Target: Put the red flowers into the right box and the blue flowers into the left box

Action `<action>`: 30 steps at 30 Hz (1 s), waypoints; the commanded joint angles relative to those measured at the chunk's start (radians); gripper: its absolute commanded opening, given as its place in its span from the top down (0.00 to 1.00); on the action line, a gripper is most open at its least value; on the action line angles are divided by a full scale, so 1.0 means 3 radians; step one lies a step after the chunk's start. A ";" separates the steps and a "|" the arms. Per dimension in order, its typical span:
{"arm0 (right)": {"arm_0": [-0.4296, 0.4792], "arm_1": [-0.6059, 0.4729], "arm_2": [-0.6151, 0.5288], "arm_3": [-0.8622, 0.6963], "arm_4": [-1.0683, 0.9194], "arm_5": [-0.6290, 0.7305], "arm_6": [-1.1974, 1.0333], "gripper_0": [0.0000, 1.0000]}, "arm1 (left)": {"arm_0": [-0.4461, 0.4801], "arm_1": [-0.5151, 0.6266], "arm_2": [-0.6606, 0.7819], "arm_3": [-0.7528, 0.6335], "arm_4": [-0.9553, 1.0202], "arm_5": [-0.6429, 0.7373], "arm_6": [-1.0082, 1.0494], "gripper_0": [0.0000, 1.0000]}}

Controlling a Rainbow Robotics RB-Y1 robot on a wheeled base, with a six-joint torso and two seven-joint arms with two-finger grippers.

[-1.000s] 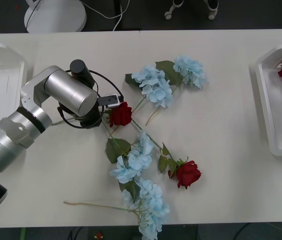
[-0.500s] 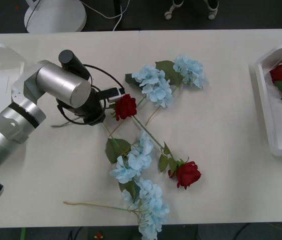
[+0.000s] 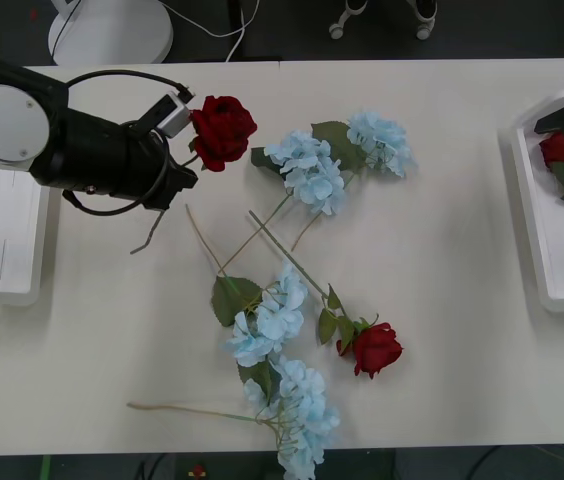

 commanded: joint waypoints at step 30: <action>0.1165 -0.0458 0.0228 -0.1358 -0.2565 0.0280 0.2779 0.10 | 0.0656 -0.0743 -0.1026 -0.0959 0.2001 -0.2528 0.0772 1.00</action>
